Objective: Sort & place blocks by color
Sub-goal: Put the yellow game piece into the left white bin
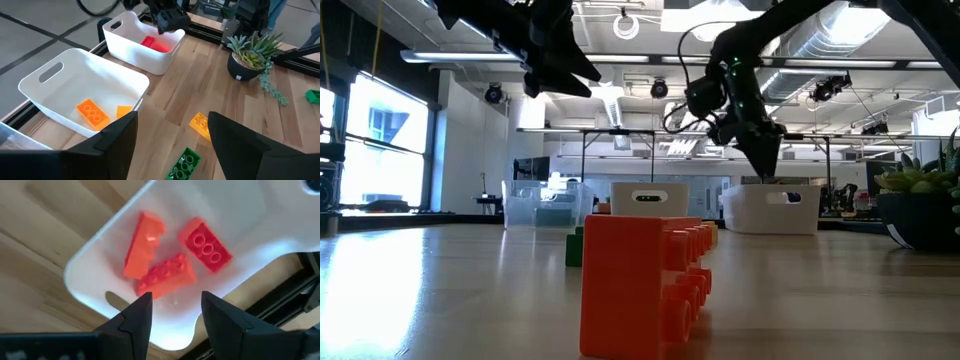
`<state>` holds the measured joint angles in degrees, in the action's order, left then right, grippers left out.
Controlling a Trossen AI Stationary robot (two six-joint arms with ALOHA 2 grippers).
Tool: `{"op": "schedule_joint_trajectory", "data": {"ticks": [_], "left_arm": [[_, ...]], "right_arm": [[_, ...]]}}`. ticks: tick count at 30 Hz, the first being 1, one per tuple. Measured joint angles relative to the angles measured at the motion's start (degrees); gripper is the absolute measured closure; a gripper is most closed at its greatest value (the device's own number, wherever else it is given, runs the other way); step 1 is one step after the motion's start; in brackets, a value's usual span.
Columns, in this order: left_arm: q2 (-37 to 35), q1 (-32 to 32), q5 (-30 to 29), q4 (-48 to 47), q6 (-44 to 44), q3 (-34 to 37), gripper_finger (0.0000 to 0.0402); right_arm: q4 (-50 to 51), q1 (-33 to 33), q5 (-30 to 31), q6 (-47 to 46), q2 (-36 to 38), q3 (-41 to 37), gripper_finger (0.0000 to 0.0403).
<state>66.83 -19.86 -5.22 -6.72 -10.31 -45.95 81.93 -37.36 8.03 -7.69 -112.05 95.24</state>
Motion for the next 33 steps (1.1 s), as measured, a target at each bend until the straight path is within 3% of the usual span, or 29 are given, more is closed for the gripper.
{"op": "schedule_joint_trajectory", "data": {"ticks": [8, 18, 29, 33], "left_arm": [[0.0, 0.0, 0.09, -2.4, 0.0, 0.0, 0.0172], [0.0, 0.07, 0.55, -9.59, -0.22, 0.0, 0.0172], [0.0, 0.09, 4.72, -11.74, -2.56, 0.0, 0.0172], [0.0, 0.09, 7.02, -12.24, -5.76, 0.0, 0.0172]], "right_arm": [[6.11, 2.54, -1.54, -1.31, 0.09, 7.66, 0.0247], [4.96, 10.61, -14.76, -1.41, 0.62, 18.38, 0.0247], [2.71, 19.5, -17.22, 8.01, 0.57, 19.43, 0.0245], [0.23, 22.65, -17.25, 9.32, 0.57, 19.43, 0.0225]]}}
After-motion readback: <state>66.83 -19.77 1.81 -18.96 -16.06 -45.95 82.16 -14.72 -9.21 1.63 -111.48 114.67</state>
